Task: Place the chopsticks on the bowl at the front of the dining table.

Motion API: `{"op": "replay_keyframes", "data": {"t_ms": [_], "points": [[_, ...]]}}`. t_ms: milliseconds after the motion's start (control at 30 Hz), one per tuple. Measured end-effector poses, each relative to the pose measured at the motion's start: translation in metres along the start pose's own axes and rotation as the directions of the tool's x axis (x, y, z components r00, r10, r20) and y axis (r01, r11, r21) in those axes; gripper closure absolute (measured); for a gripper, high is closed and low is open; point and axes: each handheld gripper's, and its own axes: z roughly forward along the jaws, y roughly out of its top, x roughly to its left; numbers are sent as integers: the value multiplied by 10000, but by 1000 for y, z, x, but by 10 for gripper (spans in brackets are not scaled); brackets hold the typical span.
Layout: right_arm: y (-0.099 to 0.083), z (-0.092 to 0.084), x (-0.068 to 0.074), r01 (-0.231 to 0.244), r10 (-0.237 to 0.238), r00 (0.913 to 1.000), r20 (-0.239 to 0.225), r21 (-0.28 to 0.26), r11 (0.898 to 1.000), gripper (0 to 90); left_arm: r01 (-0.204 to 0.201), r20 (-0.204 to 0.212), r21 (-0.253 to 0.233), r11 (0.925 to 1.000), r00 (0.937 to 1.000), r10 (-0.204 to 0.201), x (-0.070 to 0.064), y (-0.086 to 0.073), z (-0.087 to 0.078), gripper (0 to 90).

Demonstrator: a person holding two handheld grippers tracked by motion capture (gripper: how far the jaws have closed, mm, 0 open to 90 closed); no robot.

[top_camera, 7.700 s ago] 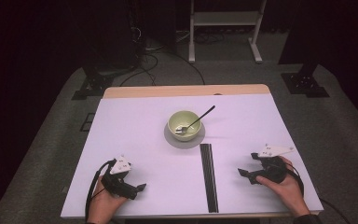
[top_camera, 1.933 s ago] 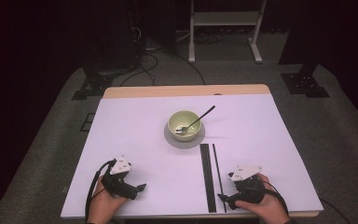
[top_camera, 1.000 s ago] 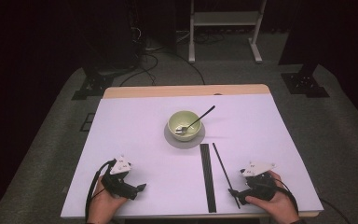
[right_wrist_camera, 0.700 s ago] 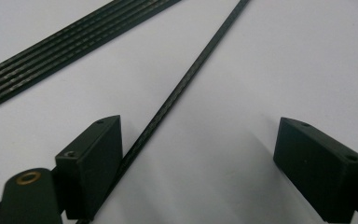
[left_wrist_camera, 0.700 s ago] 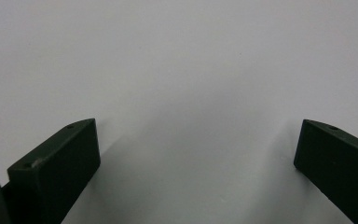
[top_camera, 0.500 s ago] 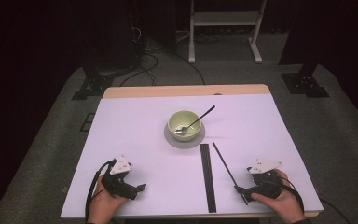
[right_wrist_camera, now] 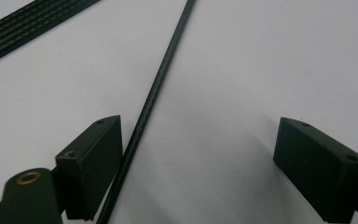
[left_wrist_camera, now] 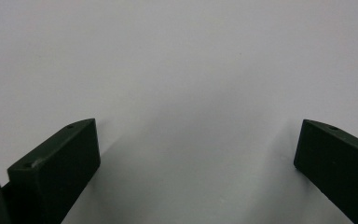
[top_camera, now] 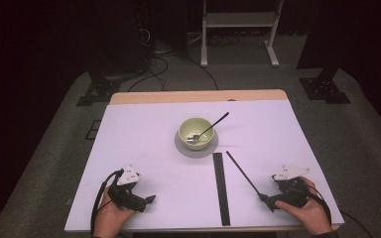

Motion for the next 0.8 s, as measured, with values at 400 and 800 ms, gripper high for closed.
{"op": "replay_keyframes", "data": {"t_ms": [400,800], "points": [[-4,-4,-13,-241,241,9996,131,15,9997,142,1,1,-2,10000,10000,-1,0,0,0,0],[-9,-8,-31,-645,644,9970,422,4,9979,142,10,1,-10,10000,10000,-10,0,0,0,0]]}}
